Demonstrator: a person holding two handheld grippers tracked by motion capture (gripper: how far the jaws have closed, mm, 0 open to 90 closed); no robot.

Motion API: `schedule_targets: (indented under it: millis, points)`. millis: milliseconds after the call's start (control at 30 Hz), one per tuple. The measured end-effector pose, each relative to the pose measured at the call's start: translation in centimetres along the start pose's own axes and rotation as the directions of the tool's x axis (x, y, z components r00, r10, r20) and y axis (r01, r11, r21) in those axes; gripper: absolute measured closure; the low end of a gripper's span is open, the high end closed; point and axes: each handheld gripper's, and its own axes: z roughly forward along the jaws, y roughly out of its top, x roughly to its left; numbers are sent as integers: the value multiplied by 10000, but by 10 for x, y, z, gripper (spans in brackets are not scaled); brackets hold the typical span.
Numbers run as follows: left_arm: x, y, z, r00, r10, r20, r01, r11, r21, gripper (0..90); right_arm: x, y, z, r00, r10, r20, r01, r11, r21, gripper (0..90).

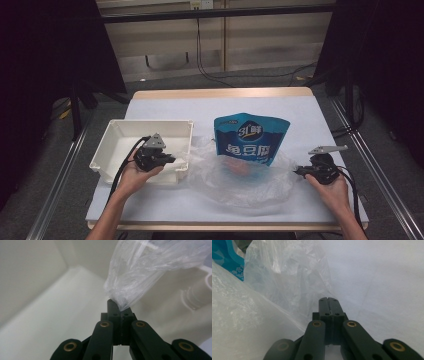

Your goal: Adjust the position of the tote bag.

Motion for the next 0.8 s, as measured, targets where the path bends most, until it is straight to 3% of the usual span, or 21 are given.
schedule_targets:
  millis: [133, 200, 267, 333, 467, 667, 733, 800]
  points:
    - [0, 1, -2, 9999, 140, 58, -140, 9999, 89, 900, 2, -1, 0, 9999, -118, 51, 118, 9999, -59, 900]
    - [-2, 2, -6, 9997, -73, 243, 80, 9996, -254, 880, 3, -1, -1, 9997, -247, 74, 248, 9997, -62, 896]
    - [-1, 4, -13, 9998, 86, 206, -78, 9992, -404, 840, 4, -1, -3, 9998, -191, -104, 188, 9994, -284, 825]
    - [-1, 6, -18, 9998, -181, 117, 188, 9976, -668, 704, 5, 0, -6, 9997, -187, -161, 180, 9988, -450, 786]
    - [2, 7, -31, 9995, -300, 85, 307, 9950, -950, 553, 6, -1, -11, 9995, -299, -90, 294, 9979, -579, 652]
    - [5, 8, -56, 9985, -460, 309, 504, 9857, -1610, 407, 10, -4, -31, 9994, -334, 41, 336, 9940, -1044, 478]
    - [5, 9, -63, 9963, -806, 287, 847, 9761, -2003, 388, 11, -5, -36, 9991, -411, 45, 413, 9919, -1198, 440]
    - [5, 10, -67, 9947, -1010, 215, 1033, 9759, -1923, 388, 12, -5, -42, 9992, -389, 74, 396, 9902, -1343, 410]
